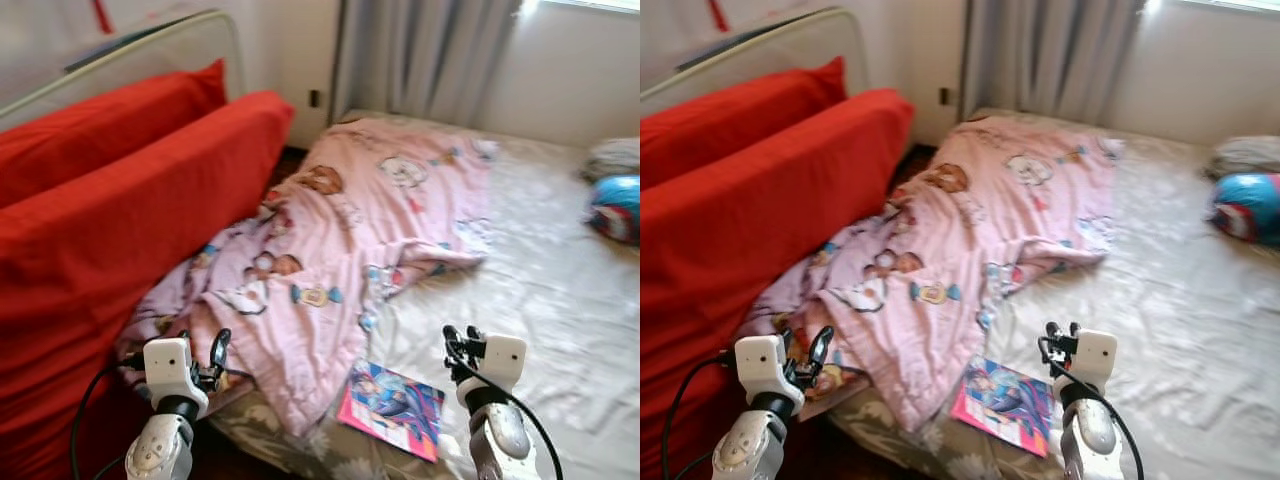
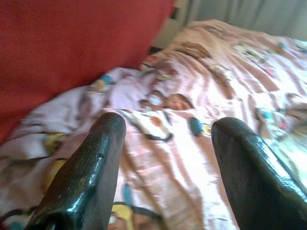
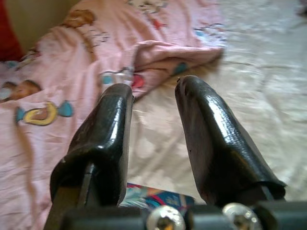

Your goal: Clean up the room

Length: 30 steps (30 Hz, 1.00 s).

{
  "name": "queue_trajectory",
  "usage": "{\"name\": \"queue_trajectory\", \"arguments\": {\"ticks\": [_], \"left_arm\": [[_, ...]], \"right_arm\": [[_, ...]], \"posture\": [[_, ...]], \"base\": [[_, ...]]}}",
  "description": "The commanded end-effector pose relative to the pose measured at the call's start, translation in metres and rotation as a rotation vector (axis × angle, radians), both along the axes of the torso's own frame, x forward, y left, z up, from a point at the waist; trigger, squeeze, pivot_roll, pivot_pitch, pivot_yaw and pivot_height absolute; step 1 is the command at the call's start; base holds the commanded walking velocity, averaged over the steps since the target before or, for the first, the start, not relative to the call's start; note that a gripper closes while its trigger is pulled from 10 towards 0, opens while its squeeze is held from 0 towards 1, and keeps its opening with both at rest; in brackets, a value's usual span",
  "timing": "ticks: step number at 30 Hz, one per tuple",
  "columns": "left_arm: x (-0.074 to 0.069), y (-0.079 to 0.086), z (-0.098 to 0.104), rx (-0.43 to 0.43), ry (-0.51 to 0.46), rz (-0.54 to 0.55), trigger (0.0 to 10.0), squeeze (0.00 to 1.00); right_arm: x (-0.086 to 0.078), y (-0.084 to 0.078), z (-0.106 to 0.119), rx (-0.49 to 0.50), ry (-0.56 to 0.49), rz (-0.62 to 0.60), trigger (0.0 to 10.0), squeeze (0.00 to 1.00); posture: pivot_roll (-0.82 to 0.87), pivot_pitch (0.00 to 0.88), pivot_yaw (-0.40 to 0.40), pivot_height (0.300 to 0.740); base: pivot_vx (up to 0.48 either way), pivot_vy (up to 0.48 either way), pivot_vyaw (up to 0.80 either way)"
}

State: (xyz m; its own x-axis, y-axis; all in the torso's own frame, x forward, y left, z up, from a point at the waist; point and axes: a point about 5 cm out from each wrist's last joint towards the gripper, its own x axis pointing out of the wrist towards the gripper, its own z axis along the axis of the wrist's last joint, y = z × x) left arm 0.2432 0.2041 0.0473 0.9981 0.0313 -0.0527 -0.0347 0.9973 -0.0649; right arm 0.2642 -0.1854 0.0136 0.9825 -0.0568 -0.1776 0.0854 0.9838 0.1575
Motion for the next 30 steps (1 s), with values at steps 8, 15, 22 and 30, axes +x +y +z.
{"name": "queue_trajectory", "arguments": {"ticks": [8, 15, 22, 30], "left_arm": [[0.000, -0.001, 0.001, -0.005, 0.005, -0.002, 10.0, 0.00], [0.001, -0.002, 0.002, -0.011, 0.002, 0.000, 10.0, 0.00], [0.001, -0.003, 0.003, -0.027, -0.006, 0.013, 10.0, 0.00], [0.001, -0.004, 0.004, -0.031, -0.010, 0.013, 10.0, 0.00]], "right_arm": [[0.000, 0.005, -0.004, 0.004, 0.018, 0.012, 10.0, 0.00], [0.002, 0.005, 0.001, -0.015, -0.013, 0.015, 10.0, 0.00], [0.007, 0.008, 0.008, -0.056, -0.040, 0.041, 10.0, 0.00], [0.008, 0.010, 0.006, -0.089, -0.020, 0.068, 10.0, 0.00]], "posture": [[-0.04, 0.079, -0.026, 0.740], [-0.04, 0.084, -0.028, 0.740], [-0.04, 0.087, -0.031, 0.740], [-0.03, 0.092, -0.031, 0.690]], "base": [[0.000, 0.000, -0.68], [0.000, 0.000, -0.19], [0.000, 0.000, 0.00], [0.000, 0.000, 0.00]]}}
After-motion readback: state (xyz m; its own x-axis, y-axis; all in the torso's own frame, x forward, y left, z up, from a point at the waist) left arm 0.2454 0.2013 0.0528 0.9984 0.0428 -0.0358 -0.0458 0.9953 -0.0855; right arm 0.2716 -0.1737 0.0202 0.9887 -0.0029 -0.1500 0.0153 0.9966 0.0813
